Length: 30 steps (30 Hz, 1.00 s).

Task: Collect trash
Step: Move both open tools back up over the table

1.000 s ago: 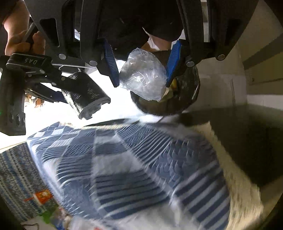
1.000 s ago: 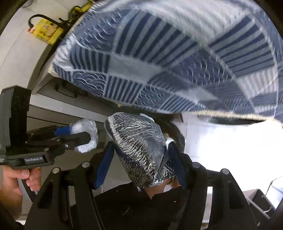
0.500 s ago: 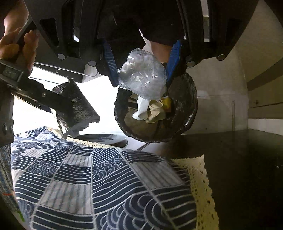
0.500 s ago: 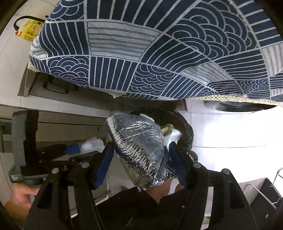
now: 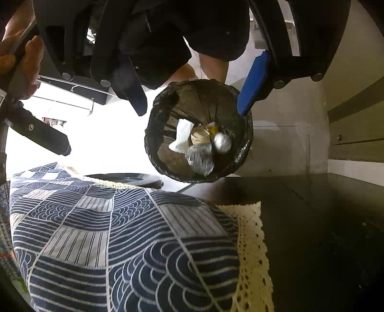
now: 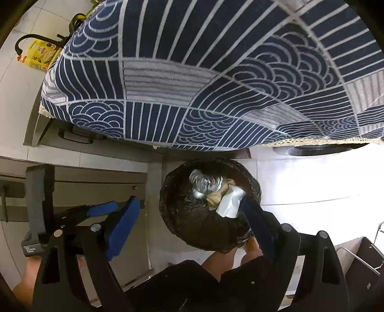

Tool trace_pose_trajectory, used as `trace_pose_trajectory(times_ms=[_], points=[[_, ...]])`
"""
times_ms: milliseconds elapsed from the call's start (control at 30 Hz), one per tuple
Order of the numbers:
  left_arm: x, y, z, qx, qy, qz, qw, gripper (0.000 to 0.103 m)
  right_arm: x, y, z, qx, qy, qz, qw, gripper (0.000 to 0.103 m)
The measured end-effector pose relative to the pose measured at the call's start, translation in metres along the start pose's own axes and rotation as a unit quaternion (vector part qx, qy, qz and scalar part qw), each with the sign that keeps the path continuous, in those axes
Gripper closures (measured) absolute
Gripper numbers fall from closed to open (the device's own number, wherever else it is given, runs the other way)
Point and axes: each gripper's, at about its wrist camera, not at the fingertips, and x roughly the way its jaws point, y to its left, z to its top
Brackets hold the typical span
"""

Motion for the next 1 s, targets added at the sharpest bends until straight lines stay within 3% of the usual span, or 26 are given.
trace_pose_trajectory(times_ms=[567, 633, 700, 800, 1000], points=[[-0.08, -0.023, 0.008, 0.028, -0.076, -0.007, 0.9967, 0.019, -0.075, 0.011, -0.008, -0.007, -0.071, -0.01, 0.997, 0.014], [-0.092, -0.026, 0.009, 0.031, -0.092, -0.005, 0.9952, 0.019, -0.088, 0.013, -0.007, -0.013, -0.083, -0.008, 0.996, 0.014], [-0.105, -0.029, 0.01, 0.038, -0.106, -0.002, 0.9937, 0.019, -0.097, 0.016, -0.005, -0.021, -0.091, -0.011, 0.996, 0.005], [-0.121, -0.035, 0.012, 0.048, -0.124, 0.003, 0.9911, 0.009, -0.115, 0.022, -0.001, -0.033, -0.116, -0.012, 0.993, 0.005], [-0.149, -0.043, 0.018, 0.061, -0.155, -0.001, 0.986, 0.009, -0.139, 0.036, 0.006, -0.053, -0.16, -0.01, 0.986, 0.005]])
